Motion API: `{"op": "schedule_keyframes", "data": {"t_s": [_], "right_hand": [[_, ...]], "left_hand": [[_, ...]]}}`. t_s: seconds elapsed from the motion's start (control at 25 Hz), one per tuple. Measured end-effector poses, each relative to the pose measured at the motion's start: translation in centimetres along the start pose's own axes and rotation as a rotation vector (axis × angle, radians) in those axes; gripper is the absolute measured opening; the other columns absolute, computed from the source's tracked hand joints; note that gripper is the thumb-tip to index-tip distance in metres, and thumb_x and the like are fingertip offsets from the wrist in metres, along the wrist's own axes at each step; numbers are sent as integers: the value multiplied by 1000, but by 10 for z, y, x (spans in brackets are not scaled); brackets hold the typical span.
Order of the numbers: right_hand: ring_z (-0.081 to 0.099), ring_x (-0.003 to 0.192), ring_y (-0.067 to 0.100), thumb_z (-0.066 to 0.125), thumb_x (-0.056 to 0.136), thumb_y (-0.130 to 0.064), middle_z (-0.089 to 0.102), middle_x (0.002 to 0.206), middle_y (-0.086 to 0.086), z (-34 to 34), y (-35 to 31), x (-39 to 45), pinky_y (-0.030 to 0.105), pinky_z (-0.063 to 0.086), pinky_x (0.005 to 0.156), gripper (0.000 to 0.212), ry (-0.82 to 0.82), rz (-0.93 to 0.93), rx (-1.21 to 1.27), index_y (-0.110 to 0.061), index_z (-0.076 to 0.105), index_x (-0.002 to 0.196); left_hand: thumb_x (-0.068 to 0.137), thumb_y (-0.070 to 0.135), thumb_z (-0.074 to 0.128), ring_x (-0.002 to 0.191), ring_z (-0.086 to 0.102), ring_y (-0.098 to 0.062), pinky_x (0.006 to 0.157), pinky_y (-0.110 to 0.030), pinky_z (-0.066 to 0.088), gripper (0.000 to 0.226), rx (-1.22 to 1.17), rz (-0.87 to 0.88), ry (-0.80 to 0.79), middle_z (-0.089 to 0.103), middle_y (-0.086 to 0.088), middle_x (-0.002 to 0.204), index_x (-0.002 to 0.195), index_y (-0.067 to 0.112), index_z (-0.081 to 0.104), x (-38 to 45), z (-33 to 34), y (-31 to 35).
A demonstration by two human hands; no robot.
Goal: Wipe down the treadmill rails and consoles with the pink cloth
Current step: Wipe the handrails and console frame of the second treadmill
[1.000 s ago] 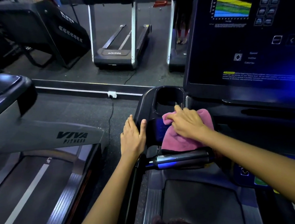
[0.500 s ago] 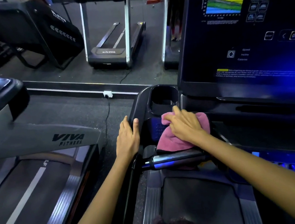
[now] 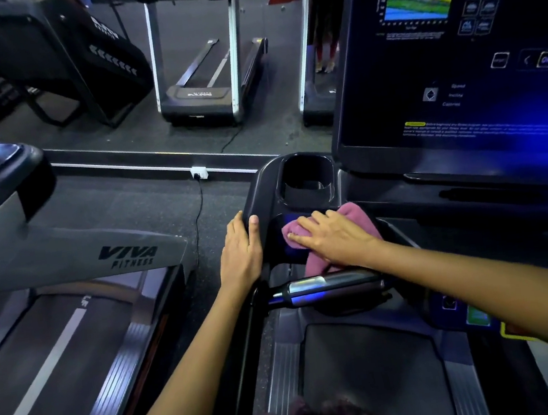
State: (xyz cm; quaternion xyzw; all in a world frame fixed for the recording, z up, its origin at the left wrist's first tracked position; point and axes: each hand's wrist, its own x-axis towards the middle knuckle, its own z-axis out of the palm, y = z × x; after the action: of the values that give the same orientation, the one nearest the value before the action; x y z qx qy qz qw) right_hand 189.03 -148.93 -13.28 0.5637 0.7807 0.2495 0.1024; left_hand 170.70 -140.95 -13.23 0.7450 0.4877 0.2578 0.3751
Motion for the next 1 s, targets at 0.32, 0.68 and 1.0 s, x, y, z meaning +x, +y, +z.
{"op": "schedule_keyframes", "data": {"t_s": [0.32, 0.68, 1.0], "right_hand": [[58, 82, 29, 68, 74, -18, 59, 101, 11, -14, -30, 26, 36, 44, 59, 33, -119, 148, 364, -15, 67, 108], [53, 86, 31, 59, 79, -11, 55, 110, 11, -19, -14, 19, 39, 42, 64, 44, -118, 343, 382, -24, 61, 120], [47, 100, 30, 45, 88, -10, 44, 123, 10, -31, -2, 25, 39, 40, 75, 50, -134, 519, 373, -27, 45, 135]], "left_hand": [[94, 54, 13, 127, 41, -23, 105, -39, 31, 63, -83, -45, -5, 42, -6, 140, 136, 15, 38, 3, -1, -2], [96, 51, 15, 130, 39, -25, 102, -40, 30, 60, 2, -16, -26, 38, -6, 143, 139, 14, 34, 1, 0, 1], [96, 48, 18, 130, 39, -26, 101, -40, 31, 58, 69, 14, -33, 37, -6, 143, 140, 12, 33, 2, 1, 0]]}}
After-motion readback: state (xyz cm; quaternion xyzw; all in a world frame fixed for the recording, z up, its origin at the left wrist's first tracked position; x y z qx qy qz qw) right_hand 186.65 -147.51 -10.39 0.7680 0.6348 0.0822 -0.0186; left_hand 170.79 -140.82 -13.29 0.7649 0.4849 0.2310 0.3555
